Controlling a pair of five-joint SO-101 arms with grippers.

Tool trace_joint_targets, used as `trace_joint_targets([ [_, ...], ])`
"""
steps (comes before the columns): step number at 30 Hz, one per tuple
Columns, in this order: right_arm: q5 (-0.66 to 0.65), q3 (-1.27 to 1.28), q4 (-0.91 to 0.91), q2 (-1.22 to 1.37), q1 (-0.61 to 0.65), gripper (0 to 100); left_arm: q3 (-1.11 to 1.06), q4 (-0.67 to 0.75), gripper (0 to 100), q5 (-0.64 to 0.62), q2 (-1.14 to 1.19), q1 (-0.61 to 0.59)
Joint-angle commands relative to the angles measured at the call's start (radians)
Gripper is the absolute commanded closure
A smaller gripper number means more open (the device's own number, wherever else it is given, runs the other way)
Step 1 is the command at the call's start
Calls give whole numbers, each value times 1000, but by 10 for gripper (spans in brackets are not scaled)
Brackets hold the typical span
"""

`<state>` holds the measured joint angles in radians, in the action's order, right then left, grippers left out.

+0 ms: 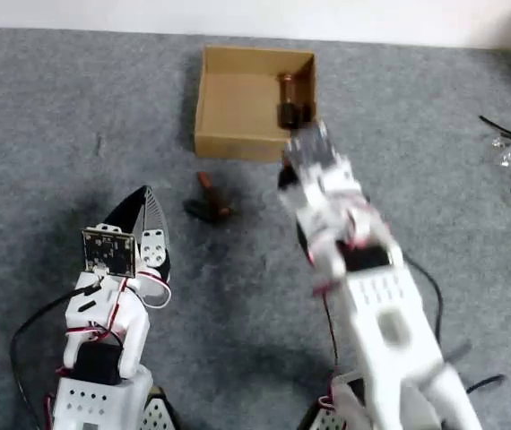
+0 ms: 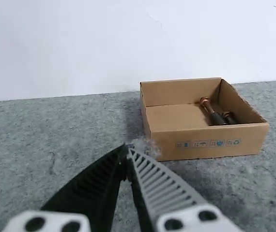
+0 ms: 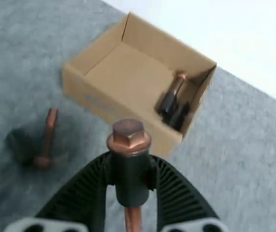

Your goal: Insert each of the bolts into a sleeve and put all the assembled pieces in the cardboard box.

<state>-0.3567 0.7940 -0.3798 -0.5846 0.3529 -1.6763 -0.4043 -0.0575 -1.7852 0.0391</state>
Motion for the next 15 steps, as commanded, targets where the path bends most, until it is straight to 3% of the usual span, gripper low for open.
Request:
trace_joint_targets([
  [1,-11,-354,38,282,-12,993,-21,17,993,8,1,15],
  [8,-9,-891,-211,734,-12,993,-21,17,993,8,1,15],
  [15,-9,-1366,-458,1007,-22,992,-21,21,993,8,1,16],
])
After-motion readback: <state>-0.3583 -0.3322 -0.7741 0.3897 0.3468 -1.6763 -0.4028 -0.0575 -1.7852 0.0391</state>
